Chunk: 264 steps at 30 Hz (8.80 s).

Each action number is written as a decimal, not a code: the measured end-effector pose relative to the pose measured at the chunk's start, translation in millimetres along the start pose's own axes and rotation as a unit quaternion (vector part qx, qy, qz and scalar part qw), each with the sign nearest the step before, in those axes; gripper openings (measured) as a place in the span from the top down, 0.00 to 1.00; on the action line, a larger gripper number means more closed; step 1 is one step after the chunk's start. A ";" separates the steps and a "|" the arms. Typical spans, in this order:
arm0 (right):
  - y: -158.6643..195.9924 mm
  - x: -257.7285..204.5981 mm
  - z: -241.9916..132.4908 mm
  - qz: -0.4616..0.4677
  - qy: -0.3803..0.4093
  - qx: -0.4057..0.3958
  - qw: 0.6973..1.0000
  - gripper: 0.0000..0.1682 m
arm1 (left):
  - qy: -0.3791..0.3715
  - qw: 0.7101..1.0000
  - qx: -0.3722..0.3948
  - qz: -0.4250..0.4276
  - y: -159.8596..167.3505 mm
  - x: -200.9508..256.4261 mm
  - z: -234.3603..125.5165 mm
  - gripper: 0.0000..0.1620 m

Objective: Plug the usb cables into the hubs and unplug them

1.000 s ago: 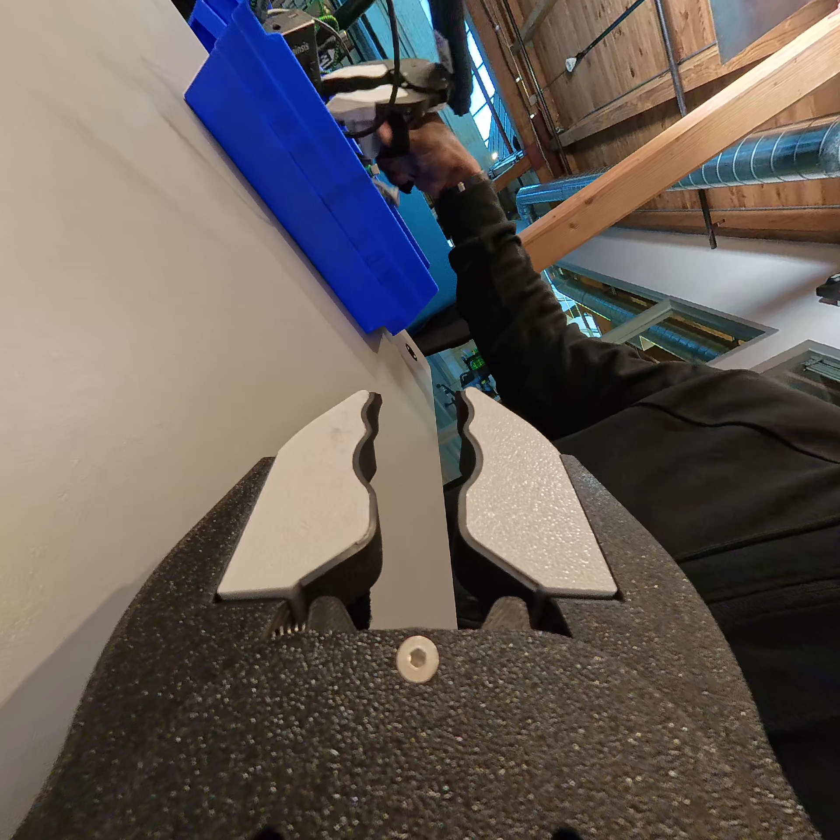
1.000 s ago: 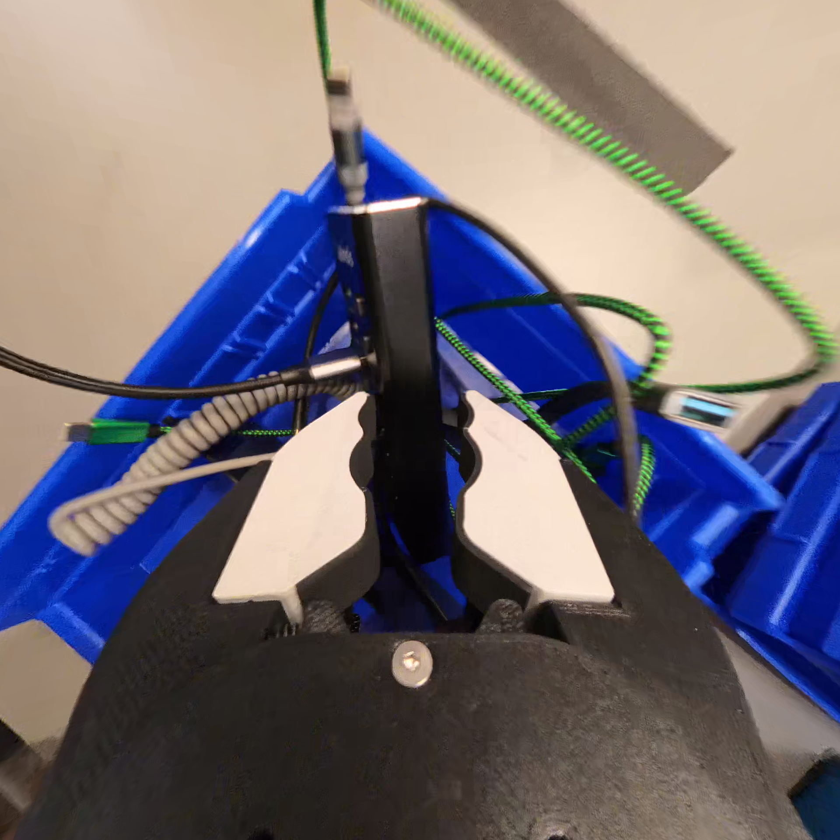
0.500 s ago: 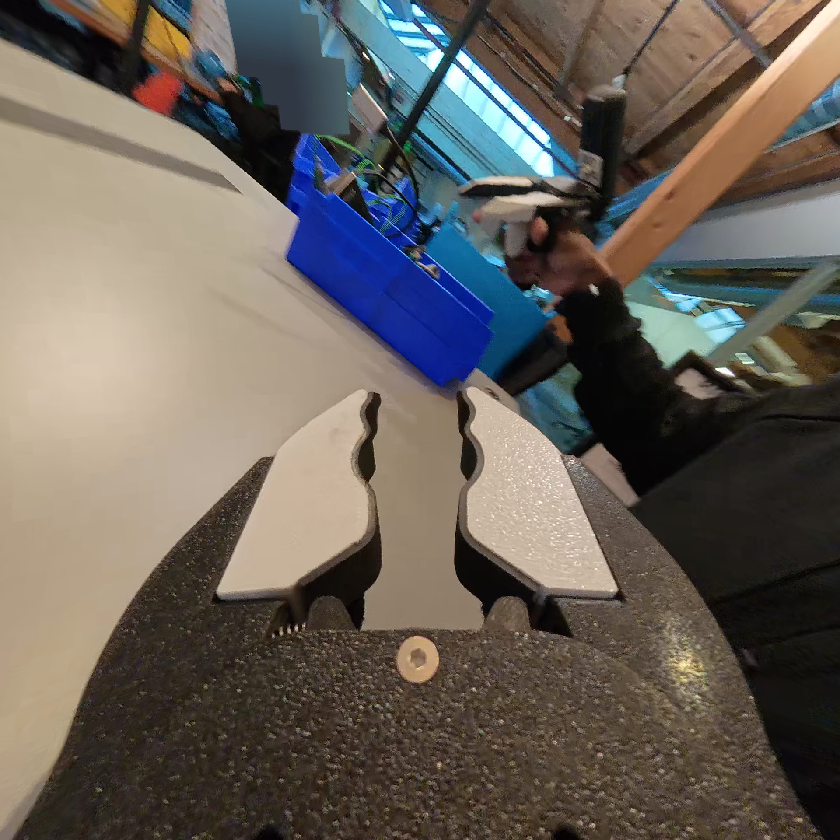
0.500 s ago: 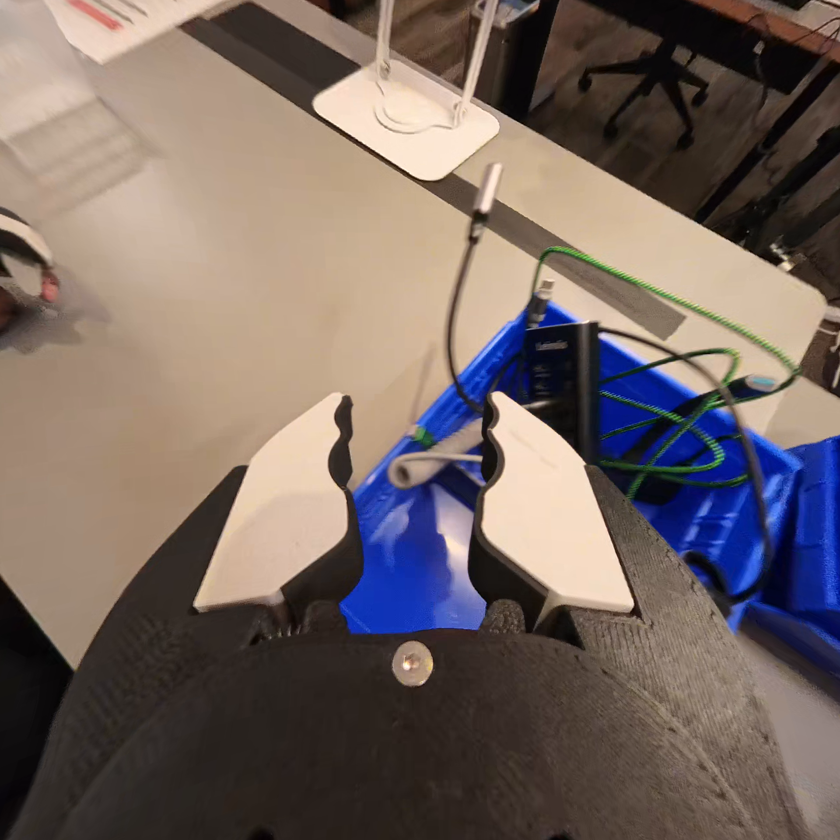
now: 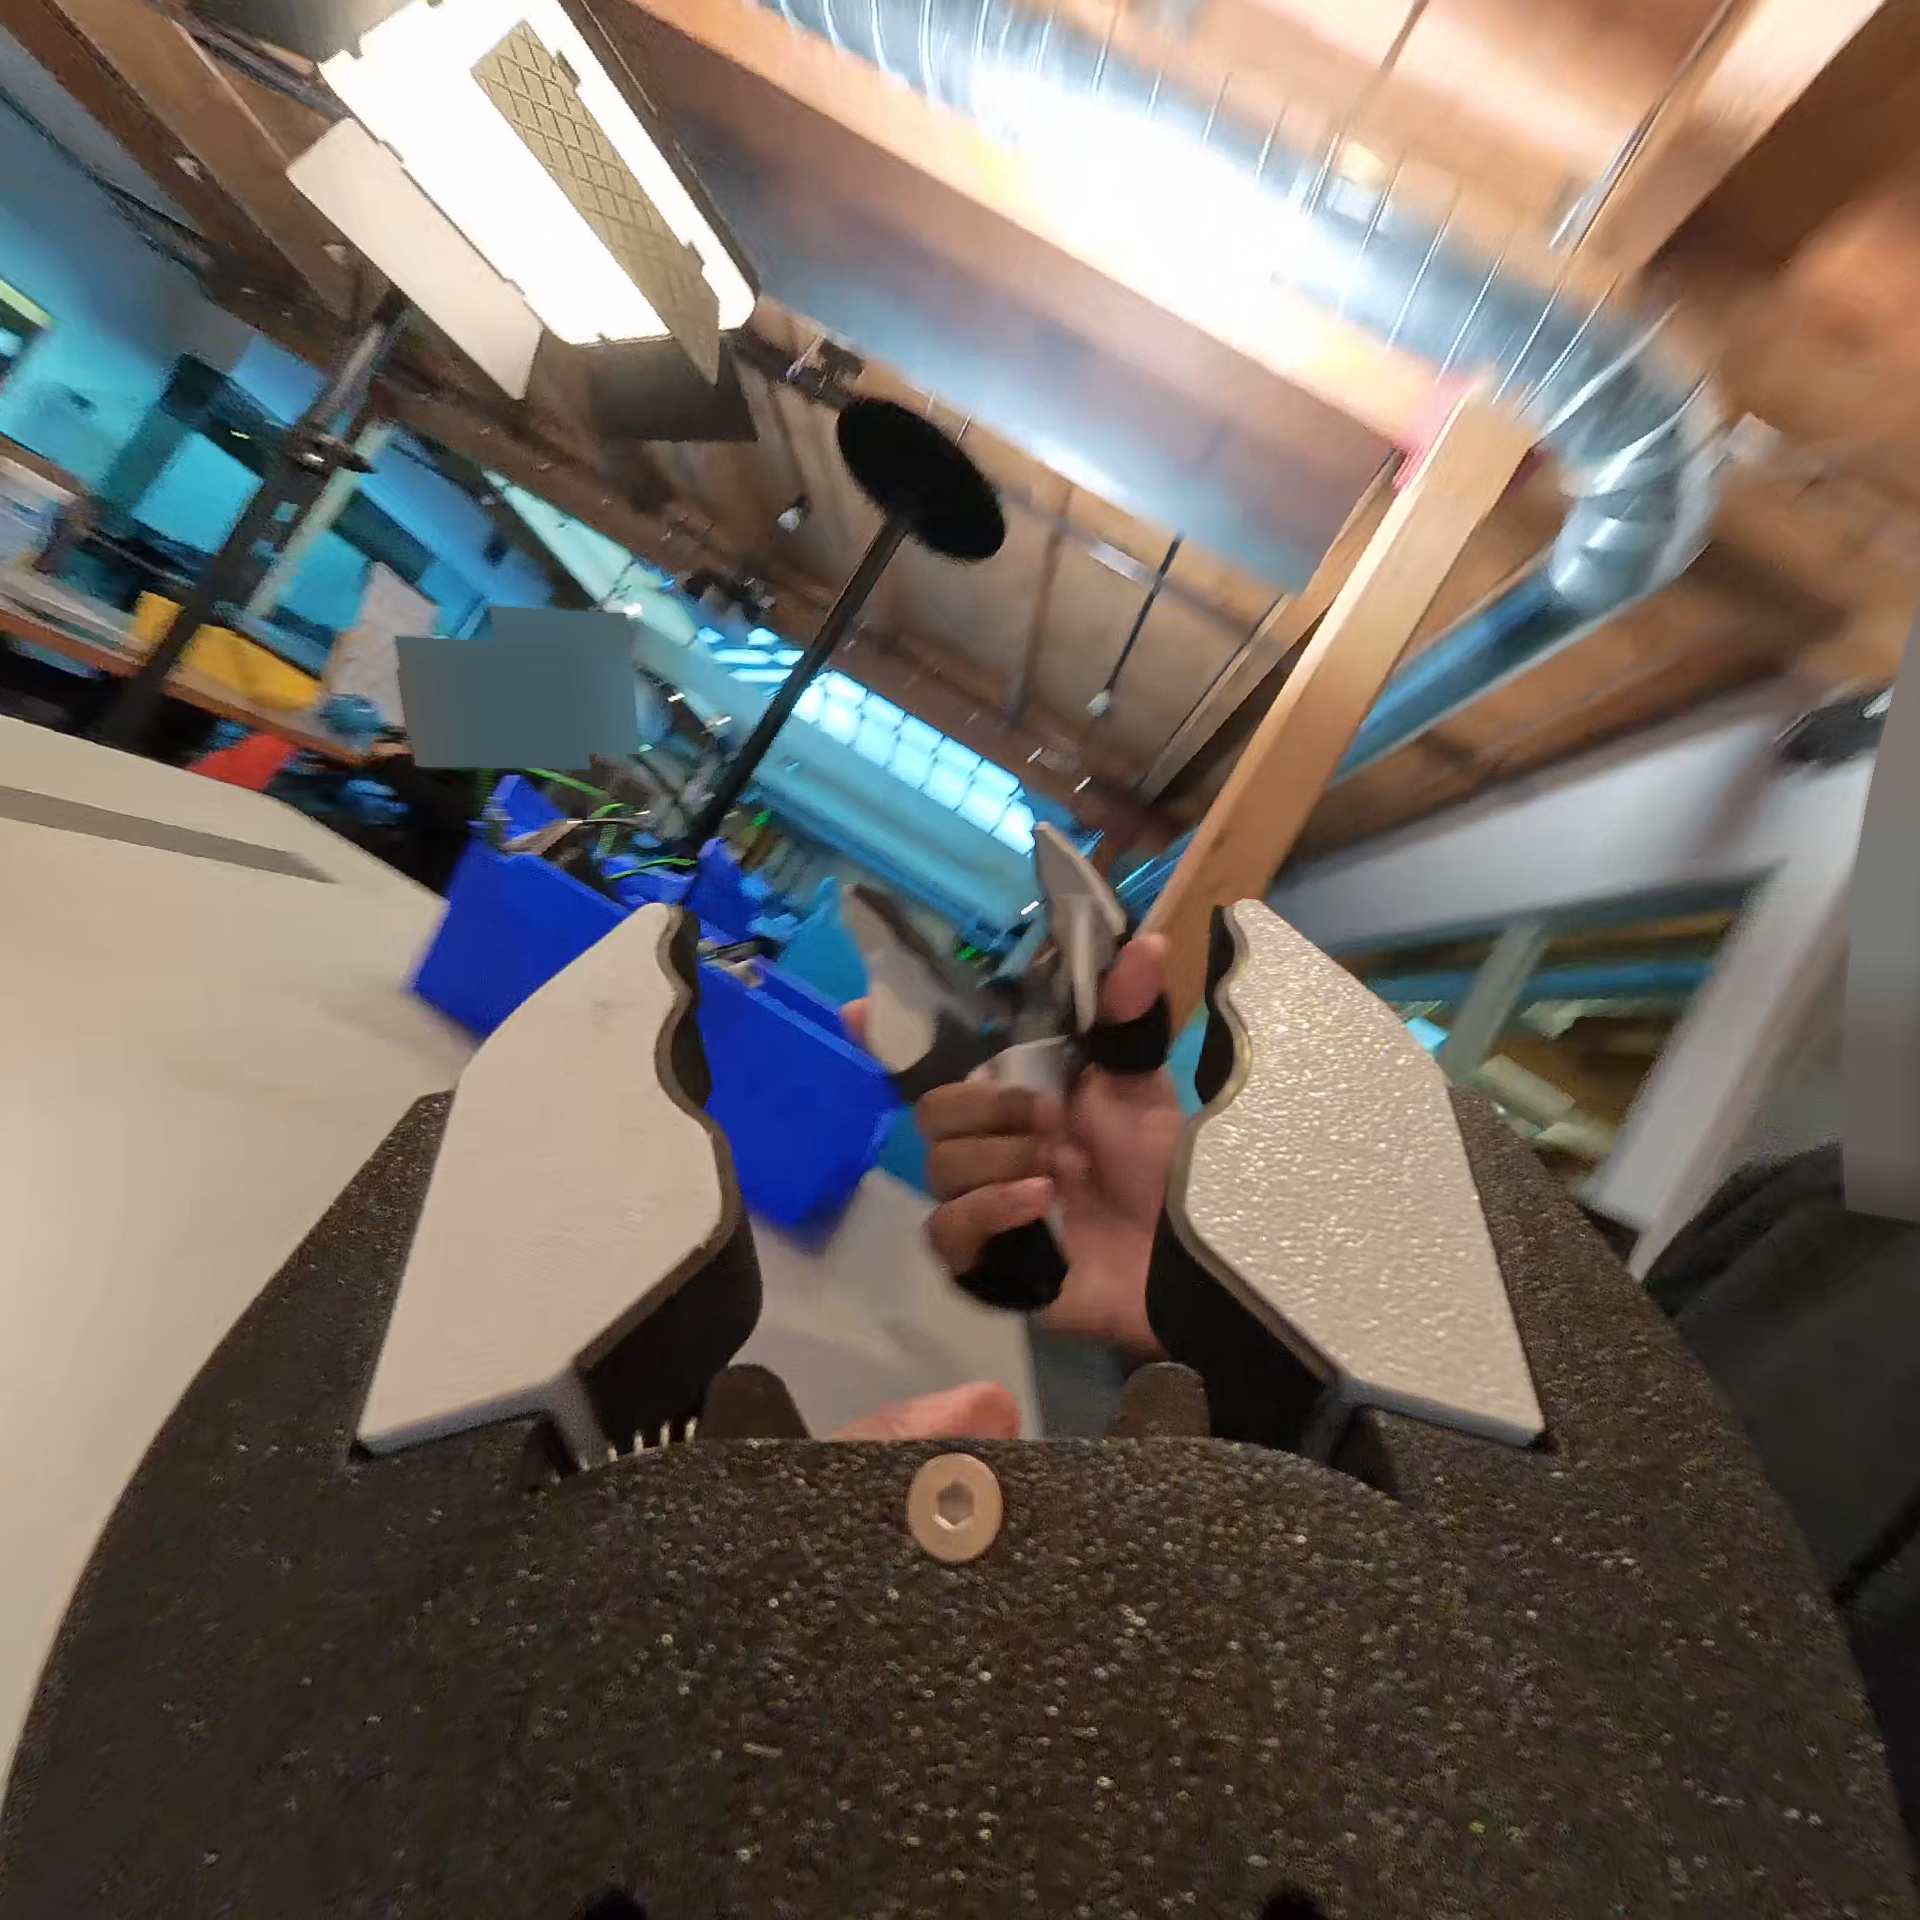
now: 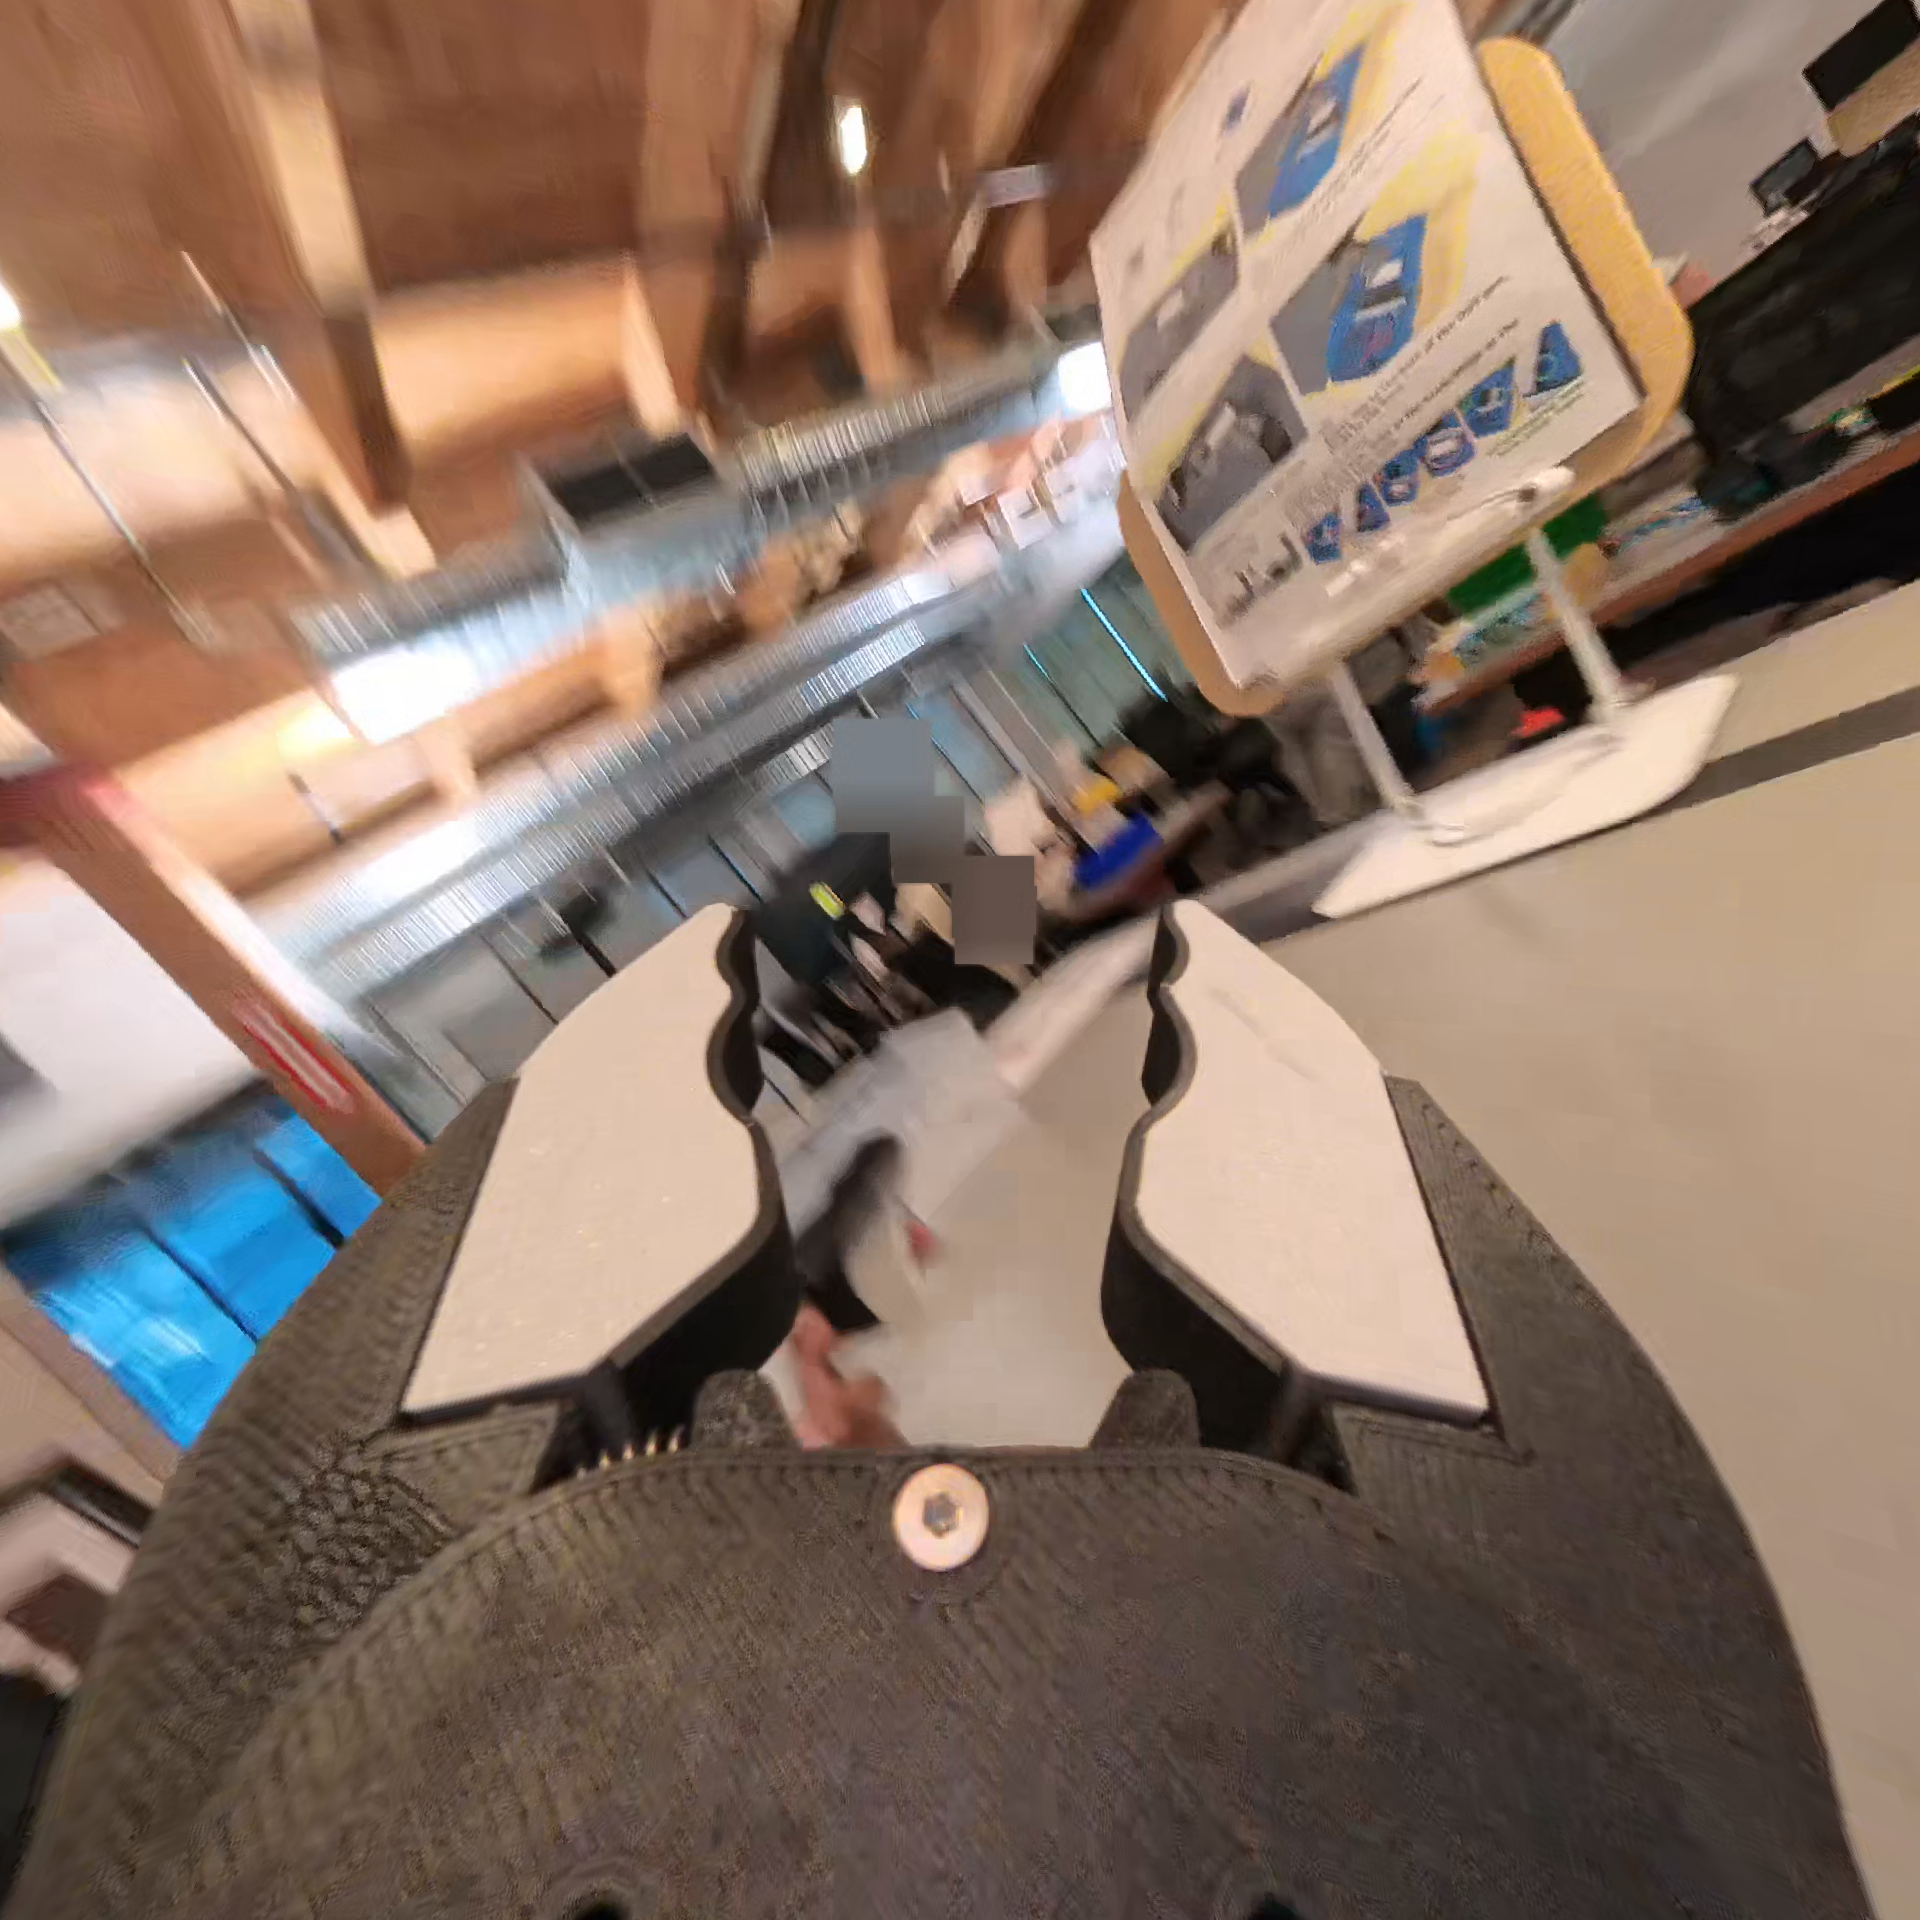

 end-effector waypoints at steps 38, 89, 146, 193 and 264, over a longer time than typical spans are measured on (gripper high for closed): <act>126.1 -38.4 81.8 0.053 -0.243 -0.111 0.962 0.71 | -0.143 0.968 0.197 0.068 -54.4 -21.8 5.3 0.47; -18.8 56.0 -34.1 -0.354 0.058 0.090 0.929 0.88 | -0.353 0.804 -0.132 0.459 -99.0 35.0 -136.8 0.70; -117.9 107.6 -167.2 -0.359 0.314 0.077 0.876 0.55 | -0.644 0.710 -0.109 0.262 -142.1 62.8 -248.4 0.65; -70.2 123.6 -59.7 -0.426 0.255 -0.237 0.835 0.99 | -0.357 0.827 -0.364 0.237 -98.7 70.7 -212.6 0.98; 15.1 25.2 -10.5 -0.238 0.093 -0.496 0.830 0.63 | -0.470 0.856 -0.213 0.012 -160.9 -87.4 -130.1 0.61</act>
Point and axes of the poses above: each gripper's, where its closed fingertips meet, z out along the fingers, y out of its underside, x = y × z across the jaws, the point moved 9 cm from there along -z, back along the fingers, and after that the axes turned 10 degrees about y, right-handed, at the moved point
